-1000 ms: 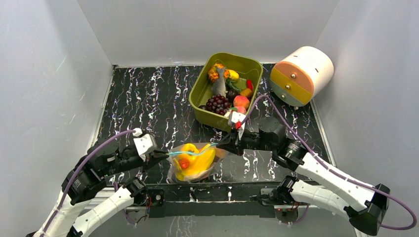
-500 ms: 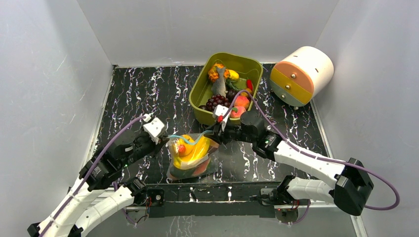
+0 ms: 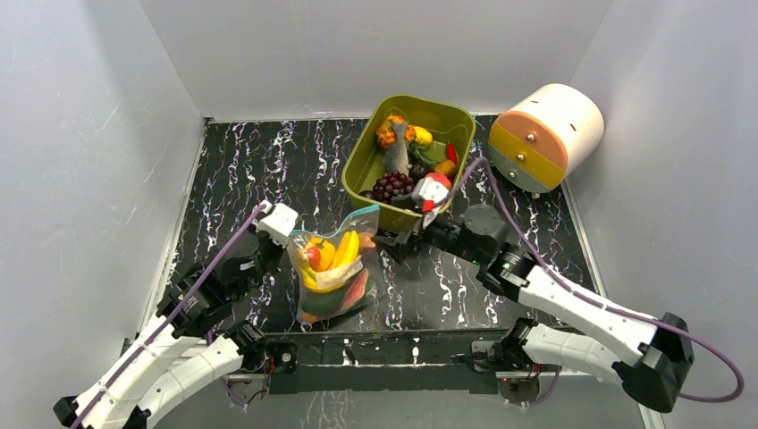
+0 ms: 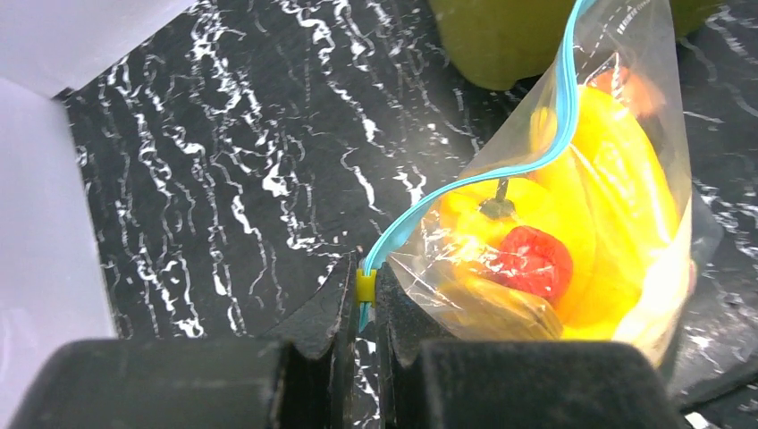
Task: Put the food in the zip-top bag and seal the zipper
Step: Place the zipper food storage bag at the center of the board.
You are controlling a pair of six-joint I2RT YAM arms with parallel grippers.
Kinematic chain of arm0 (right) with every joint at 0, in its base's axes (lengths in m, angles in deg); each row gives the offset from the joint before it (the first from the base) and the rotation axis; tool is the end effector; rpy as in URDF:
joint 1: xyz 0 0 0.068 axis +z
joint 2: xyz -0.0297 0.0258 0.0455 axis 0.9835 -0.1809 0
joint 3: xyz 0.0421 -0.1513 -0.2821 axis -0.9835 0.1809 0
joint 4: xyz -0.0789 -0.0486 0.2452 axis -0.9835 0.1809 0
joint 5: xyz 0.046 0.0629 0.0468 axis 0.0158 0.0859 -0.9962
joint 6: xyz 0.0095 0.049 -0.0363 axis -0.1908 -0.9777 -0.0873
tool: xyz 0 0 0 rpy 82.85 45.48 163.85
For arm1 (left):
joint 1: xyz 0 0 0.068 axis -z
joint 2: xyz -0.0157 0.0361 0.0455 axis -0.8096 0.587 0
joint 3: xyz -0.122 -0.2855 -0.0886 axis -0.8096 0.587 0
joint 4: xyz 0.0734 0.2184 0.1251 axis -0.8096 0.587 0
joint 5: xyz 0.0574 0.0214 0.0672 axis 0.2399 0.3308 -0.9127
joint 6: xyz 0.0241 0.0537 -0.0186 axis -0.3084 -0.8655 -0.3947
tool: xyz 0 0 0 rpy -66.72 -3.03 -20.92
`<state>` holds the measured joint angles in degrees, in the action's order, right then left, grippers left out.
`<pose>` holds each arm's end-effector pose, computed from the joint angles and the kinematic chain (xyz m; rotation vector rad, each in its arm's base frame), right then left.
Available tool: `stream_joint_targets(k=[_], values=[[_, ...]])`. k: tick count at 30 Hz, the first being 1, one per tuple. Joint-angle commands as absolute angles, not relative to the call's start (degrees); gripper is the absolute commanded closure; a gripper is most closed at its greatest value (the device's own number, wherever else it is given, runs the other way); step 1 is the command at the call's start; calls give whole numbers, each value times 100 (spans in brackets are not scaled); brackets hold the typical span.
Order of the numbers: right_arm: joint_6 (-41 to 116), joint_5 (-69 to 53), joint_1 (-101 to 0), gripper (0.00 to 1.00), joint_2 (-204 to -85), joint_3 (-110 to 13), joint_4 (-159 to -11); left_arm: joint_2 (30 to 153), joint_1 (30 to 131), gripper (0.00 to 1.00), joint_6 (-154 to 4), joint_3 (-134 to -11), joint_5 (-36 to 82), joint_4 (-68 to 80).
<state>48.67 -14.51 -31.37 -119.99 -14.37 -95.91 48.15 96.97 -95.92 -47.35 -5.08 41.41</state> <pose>0.1368 0.1699 0.3608 -0.9242 1.4384 0.7755 0.0735 -0.0466 0.3653 0.6005 1.7684 -0.0759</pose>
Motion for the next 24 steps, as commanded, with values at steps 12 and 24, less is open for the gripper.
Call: stream_joint_targets(k=[12, 24], values=[[5004, -760, -3141, 2, -10614, -1544, -9045, 4992, 9678, 100, -9823, -4379, -2324, 3841], [4956, -721, -3146, 2, -10524, -1563, -8934, 4977, 9682, 100, -9721, -4275, -2840, 3962]])
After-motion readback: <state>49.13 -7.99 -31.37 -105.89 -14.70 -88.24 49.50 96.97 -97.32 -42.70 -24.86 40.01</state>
